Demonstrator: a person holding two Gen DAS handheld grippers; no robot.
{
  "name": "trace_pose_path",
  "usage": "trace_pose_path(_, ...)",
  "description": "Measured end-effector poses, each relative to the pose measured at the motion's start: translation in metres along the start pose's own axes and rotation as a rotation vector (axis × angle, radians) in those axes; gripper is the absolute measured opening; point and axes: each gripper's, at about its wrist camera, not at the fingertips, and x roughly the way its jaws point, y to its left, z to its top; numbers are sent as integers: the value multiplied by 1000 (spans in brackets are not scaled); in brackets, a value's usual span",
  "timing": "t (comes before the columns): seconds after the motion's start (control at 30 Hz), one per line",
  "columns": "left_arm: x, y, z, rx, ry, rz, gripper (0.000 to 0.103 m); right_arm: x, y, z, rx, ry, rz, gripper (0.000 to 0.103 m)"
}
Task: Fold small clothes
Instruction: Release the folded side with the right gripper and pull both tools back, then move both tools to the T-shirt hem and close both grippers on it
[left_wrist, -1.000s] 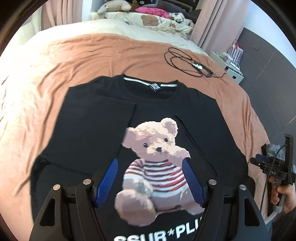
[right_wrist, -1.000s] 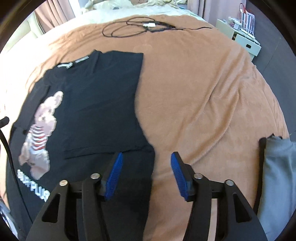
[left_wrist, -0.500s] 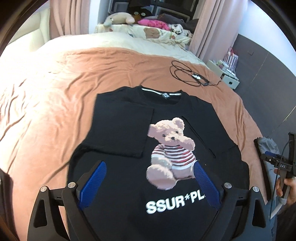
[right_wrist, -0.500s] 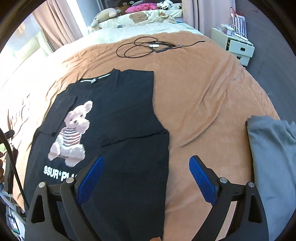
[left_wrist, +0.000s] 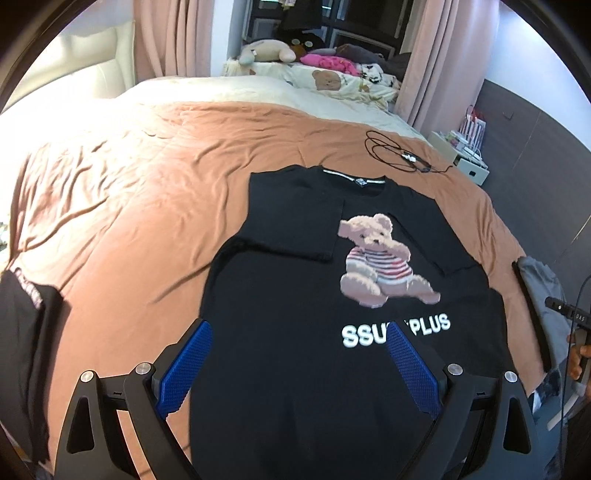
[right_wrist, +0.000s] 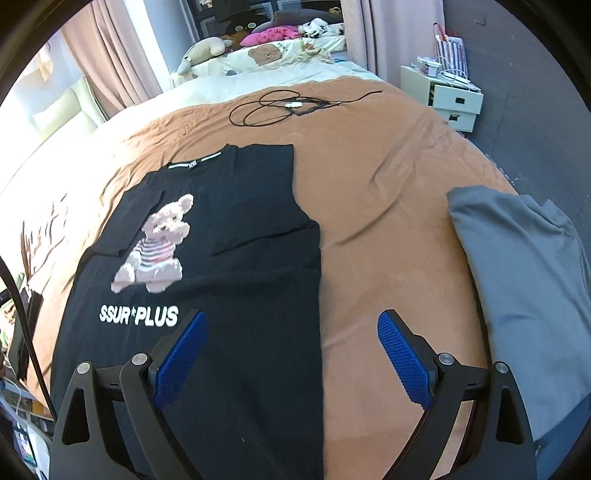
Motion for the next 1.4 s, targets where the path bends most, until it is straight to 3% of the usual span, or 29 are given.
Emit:
trace_pose_path(0.47, -52, 21, -76, -89, -86, -18, 96, -48, -11, -56, -4, -43, 33, 93)
trace_pose_path(0.7, -54, 48, -117, -144, -70, 26, 96, -60, -19, -93, 1, -67, 77, 93)
trace_pose_path(1.23, -54, 67, -205, -194, -50, 6, 95, -49, -29, -171, 65, -52, 135, 87)
trace_pose_path(1.4, -45, 80, -227, -266, -29, 1, 86, -33, -31, -189, 74, -12, 181, 84)
